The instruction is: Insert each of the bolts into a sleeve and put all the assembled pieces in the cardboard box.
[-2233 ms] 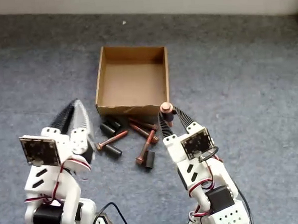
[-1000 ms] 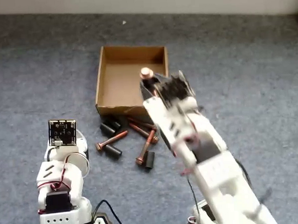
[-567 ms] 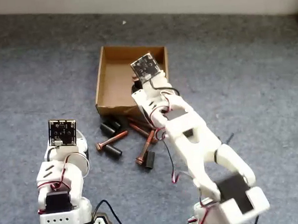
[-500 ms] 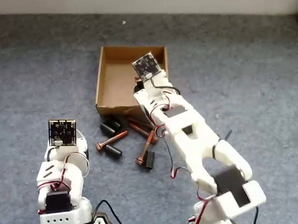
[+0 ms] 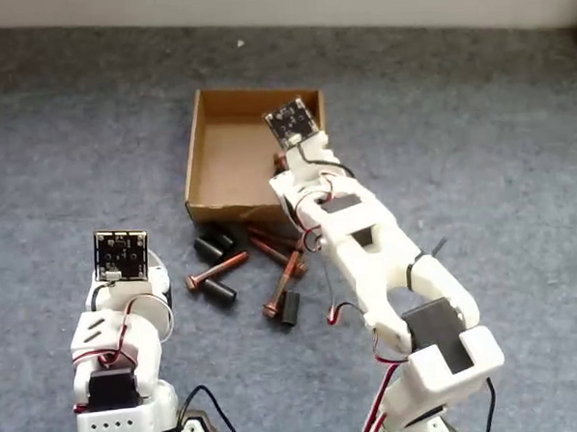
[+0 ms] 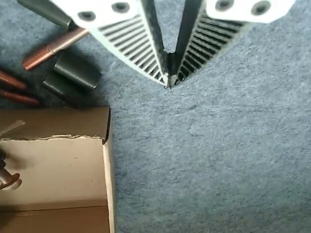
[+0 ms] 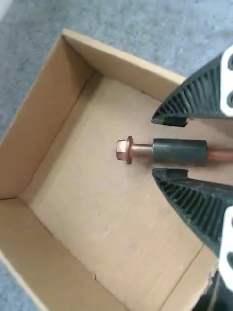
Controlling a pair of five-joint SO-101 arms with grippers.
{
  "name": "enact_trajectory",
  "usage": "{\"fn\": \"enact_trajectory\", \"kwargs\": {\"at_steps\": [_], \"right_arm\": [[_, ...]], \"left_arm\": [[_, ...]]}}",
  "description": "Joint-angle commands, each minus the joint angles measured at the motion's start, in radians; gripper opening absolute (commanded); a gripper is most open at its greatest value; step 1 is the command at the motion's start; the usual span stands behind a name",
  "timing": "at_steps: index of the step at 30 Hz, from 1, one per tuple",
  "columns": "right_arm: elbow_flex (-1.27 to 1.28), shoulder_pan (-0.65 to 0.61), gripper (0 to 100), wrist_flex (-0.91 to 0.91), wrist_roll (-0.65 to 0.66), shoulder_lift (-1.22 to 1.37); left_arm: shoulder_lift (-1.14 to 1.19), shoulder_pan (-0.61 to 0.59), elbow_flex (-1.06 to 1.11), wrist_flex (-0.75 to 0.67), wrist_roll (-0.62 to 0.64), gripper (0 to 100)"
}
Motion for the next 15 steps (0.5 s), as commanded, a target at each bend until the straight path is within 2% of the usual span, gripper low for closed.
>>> {"fn": "enact_trajectory", "kwargs": {"at_steps": [1,10,15], "right_arm": [[-0.166,0.010,13.2,0.211,-0.011,-0.028],[-0.590,-0.019,13.1,0.877,-0.239,-0.030],[-0.743,-0.053,13.1,1.190,-0.276,-0.028]], "left_arm": [[-0.004,-0.010,0.019,-0.026,-0.018,1],[-0.004,-0.010,0.019,-0.026,-0.018,1],[-0.004,-0.010,0.019,-0.026,-0.018,1]]}}
